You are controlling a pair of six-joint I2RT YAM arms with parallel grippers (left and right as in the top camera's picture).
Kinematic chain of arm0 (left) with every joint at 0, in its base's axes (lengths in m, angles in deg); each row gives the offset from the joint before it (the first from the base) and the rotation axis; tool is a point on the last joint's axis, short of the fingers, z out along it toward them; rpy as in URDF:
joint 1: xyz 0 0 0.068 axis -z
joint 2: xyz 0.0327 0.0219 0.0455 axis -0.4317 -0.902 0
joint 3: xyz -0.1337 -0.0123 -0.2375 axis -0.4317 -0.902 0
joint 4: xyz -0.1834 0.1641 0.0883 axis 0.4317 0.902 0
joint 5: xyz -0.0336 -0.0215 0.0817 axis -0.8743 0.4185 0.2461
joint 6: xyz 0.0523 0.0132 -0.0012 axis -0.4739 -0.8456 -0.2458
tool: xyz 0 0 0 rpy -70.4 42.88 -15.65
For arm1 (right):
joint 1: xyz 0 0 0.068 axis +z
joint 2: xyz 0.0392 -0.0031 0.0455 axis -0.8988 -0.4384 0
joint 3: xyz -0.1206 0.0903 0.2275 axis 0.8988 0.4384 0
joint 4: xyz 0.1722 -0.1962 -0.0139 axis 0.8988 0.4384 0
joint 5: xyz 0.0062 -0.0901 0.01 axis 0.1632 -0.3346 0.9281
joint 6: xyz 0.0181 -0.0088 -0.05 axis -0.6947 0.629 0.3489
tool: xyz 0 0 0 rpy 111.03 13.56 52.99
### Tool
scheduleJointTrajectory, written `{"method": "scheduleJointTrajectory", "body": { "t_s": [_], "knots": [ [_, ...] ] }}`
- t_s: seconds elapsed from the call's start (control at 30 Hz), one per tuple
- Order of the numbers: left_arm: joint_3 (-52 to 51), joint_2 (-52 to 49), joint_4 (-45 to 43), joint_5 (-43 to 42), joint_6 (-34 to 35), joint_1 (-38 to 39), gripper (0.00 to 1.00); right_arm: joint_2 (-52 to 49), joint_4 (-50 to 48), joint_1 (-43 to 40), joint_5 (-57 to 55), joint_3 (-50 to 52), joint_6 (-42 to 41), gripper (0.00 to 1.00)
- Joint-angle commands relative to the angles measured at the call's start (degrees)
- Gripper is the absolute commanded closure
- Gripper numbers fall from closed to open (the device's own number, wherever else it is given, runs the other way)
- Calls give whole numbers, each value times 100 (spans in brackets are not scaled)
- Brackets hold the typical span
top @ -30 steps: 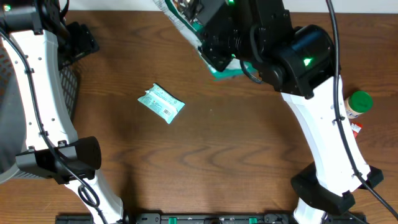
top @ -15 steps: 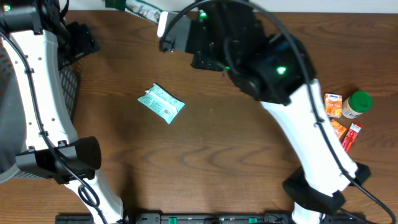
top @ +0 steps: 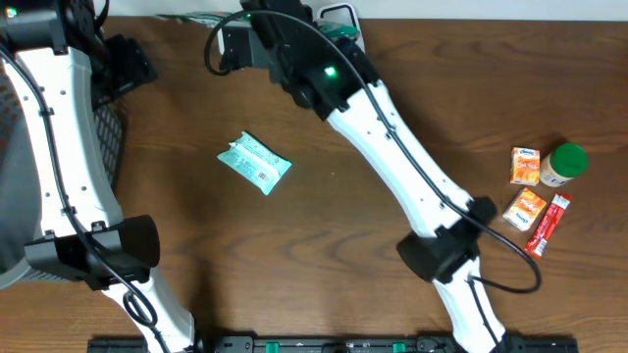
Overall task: Scan the item barcode
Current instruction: 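Raise the glove package to the white scanner at the back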
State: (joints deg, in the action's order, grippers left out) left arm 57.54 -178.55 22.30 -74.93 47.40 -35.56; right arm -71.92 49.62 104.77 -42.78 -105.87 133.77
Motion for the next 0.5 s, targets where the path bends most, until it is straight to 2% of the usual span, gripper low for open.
{"method": "scheduleJointTrajectory", "body": {
  "t_s": [0.0, 0.47],
  "knots": [
    [24, -42, 323, 74, -76, -24, 18, -363, -334, -262, -201, -70, 752, 99],
    [24, -42, 323, 74, -76, -24, 18, -1945, -2861, -911, -109, -70, 1722, 99]
  ]
}}
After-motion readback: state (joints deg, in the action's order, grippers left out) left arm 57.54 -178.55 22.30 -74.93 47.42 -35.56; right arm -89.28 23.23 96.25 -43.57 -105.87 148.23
